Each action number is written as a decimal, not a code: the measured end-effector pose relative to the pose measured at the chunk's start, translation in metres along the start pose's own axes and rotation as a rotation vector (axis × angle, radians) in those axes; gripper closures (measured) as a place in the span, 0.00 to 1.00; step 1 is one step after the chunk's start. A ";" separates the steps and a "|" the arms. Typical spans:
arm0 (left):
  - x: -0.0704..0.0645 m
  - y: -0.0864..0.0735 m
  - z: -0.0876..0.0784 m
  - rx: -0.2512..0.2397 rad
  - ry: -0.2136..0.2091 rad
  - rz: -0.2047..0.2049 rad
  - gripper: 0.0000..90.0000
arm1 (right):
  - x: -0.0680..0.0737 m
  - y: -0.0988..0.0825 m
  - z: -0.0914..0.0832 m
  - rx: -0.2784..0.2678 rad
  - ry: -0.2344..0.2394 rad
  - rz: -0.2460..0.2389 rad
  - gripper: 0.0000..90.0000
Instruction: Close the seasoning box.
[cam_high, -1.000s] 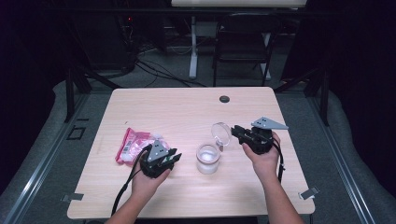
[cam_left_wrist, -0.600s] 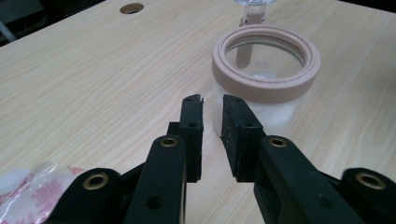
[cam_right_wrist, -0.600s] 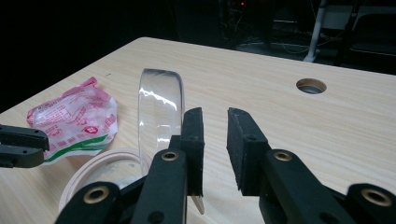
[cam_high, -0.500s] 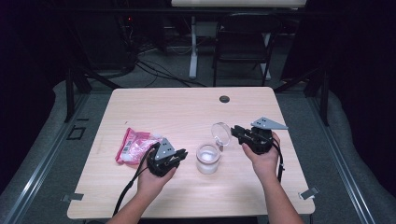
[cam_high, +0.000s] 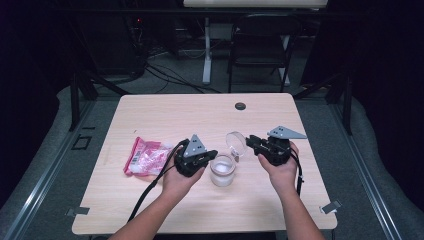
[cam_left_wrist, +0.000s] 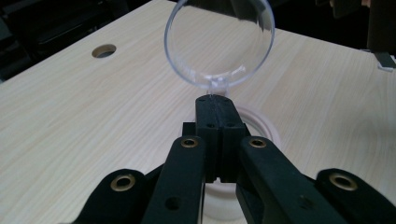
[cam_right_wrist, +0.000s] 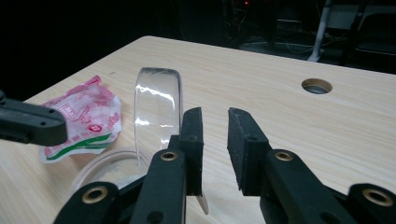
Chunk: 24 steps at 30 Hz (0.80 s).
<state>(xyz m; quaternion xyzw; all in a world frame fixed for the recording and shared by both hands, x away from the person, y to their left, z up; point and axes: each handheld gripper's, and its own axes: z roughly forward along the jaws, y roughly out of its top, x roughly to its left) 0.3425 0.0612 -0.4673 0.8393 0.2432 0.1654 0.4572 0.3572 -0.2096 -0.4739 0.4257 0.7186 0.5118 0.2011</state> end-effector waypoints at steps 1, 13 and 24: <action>0.000 0.003 0.001 -0.005 0.000 0.003 1.00 | 0.000 0.000 0.000 -0.001 0.003 -0.001 0.84; -0.004 0.022 0.015 0.004 -0.029 -0.001 1.00 | 0.006 0.001 0.000 -0.007 0.031 -0.009 0.84; -0.007 0.012 0.014 0.022 -0.041 -0.013 1.00 | 0.018 0.001 0.005 0.010 0.069 -0.047 0.82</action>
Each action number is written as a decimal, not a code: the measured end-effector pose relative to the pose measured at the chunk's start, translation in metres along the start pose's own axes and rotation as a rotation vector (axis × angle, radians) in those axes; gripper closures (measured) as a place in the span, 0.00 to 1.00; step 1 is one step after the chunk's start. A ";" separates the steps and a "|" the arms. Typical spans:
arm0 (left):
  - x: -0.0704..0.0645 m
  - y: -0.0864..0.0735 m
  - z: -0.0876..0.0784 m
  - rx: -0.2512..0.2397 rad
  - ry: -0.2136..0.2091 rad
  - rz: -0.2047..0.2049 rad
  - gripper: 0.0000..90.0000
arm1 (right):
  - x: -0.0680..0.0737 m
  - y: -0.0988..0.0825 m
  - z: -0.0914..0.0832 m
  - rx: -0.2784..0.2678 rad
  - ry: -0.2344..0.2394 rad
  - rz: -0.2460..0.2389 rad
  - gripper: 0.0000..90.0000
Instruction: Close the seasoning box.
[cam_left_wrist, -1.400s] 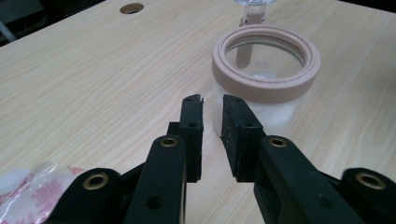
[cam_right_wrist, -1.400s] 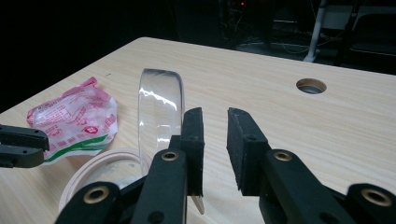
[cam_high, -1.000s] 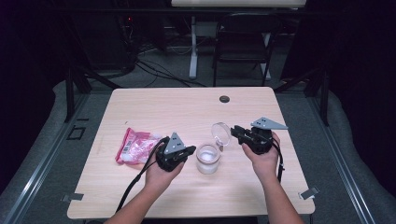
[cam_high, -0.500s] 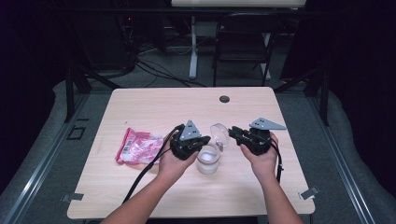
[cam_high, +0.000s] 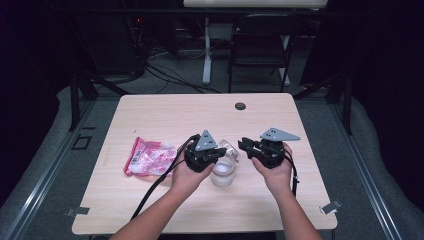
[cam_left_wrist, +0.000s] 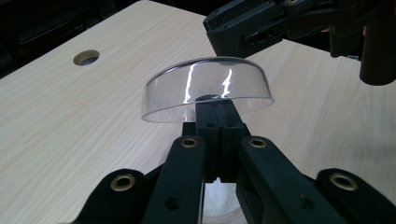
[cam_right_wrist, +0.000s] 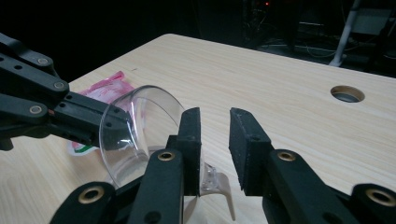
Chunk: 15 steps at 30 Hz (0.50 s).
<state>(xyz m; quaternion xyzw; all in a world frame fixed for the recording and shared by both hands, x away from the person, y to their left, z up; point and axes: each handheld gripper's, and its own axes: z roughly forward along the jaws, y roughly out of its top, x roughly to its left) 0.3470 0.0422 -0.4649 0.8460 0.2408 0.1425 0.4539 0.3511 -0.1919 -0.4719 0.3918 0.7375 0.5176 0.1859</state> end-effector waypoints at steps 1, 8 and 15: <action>0.000 -0.002 0.000 0.001 -0.001 -0.001 1.00 | 0.001 0.000 0.001 0.003 0.006 -0.005 0.82; -0.002 -0.018 -0.003 0.017 -0.007 -0.010 1.00 | 0.009 -0.003 0.008 0.025 0.020 -0.022 0.82; -0.003 -0.033 -0.004 0.035 -0.011 -0.026 1.00 | 0.010 -0.004 0.010 0.033 0.024 -0.027 0.81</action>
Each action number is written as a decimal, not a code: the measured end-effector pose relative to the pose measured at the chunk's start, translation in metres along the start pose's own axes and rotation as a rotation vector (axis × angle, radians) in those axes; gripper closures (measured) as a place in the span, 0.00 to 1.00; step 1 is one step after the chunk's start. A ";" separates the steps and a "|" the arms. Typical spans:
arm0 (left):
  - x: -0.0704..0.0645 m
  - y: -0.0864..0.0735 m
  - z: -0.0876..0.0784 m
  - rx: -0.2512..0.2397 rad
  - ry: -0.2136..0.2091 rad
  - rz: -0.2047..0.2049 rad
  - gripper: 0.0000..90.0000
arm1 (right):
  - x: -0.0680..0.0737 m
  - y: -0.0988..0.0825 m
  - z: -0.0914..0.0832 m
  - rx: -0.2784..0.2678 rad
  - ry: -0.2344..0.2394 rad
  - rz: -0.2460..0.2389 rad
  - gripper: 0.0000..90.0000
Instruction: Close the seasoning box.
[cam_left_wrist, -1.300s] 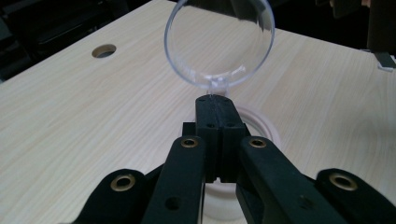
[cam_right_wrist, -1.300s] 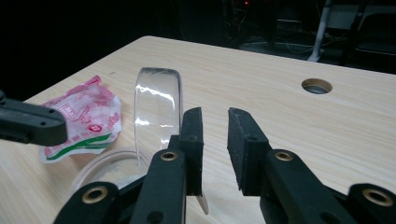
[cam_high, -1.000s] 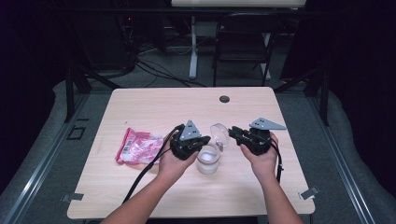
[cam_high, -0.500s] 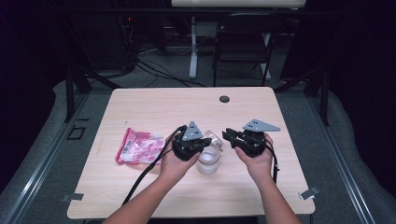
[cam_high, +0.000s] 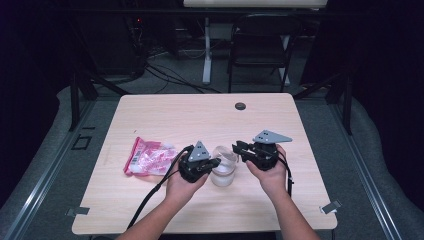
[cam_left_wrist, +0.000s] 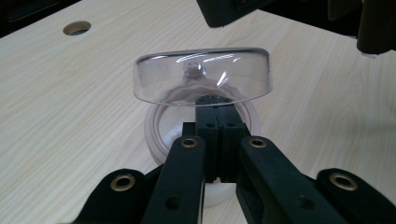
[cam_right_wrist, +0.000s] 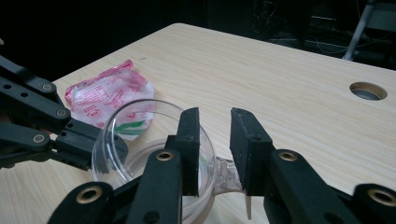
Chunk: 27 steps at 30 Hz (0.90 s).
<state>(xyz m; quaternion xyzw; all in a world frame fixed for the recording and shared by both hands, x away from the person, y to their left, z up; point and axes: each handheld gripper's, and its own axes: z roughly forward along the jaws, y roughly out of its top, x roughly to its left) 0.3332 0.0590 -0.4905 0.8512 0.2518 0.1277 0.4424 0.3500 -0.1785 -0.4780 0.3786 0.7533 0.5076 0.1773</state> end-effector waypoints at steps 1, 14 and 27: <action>0.000 -0.002 0.000 0.000 0.002 -0.004 1.00 | 0.000 0.000 0.000 0.000 0.001 0.001 0.81; -0.001 -0.016 -0.004 0.024 0.004 -0.005 1.00 | -0.001 0.000 0.000 0.000 -0.002 0.003 0.81; 0.008 -0.031 -0.014 0.040 0.035 -0.019 0.99 | -0.001 0.000 -0.001 -0.003 -0.004 0.004 0.80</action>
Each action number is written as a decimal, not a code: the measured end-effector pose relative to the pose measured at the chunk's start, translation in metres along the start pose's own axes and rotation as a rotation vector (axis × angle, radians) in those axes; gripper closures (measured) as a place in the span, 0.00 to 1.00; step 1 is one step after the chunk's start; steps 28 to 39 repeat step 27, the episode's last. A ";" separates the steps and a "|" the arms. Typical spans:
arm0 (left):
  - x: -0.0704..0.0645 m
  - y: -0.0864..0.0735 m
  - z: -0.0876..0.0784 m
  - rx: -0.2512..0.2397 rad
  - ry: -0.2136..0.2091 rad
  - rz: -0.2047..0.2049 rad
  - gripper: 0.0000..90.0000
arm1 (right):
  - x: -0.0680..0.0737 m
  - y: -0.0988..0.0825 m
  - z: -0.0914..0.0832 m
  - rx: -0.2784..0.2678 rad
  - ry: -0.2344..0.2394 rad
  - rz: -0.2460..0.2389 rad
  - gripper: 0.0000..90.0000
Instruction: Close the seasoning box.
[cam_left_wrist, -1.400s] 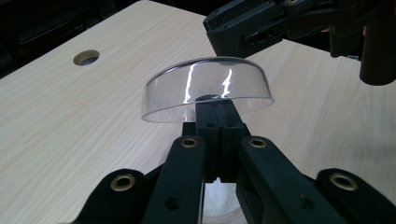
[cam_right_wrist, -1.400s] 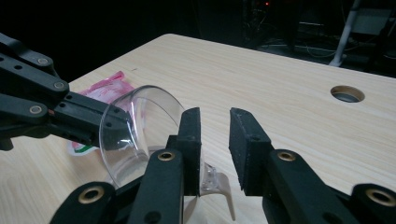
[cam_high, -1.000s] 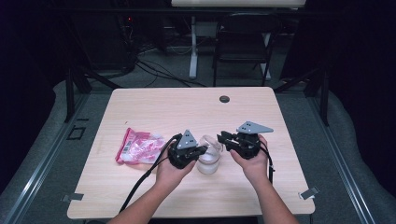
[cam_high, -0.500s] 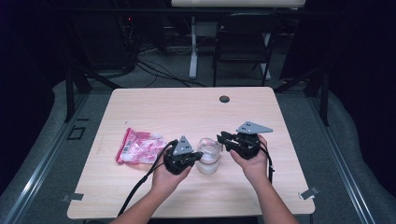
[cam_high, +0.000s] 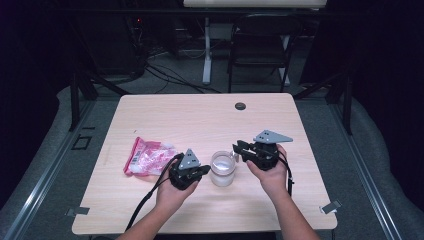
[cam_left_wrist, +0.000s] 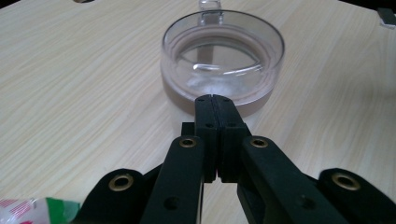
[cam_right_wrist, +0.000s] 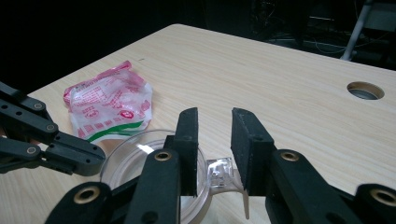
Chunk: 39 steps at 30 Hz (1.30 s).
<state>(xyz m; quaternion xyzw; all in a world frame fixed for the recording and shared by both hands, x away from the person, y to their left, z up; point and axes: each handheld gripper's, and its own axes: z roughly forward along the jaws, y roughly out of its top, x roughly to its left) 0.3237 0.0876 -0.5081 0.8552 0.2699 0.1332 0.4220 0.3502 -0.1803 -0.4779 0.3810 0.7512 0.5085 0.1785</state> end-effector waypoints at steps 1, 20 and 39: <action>0.002 -0.001 -0.002 0.001 0.007 0.000 0.99 | 0.000 0.000 0.000 0.001 0.000 -0.001 0.80; 0.050 -0.037 -0.046 -0.038 0.168 -0.129 0.58 | -0.002 -0.002 0.000 -0.004 -0.014 0.009 0.69; 0.069 -0.055 -0.062 -0.070 0.224 -0.200 0.47 | -0.005 -0.003 0.000 -0.001 -0.022 0.011 0.56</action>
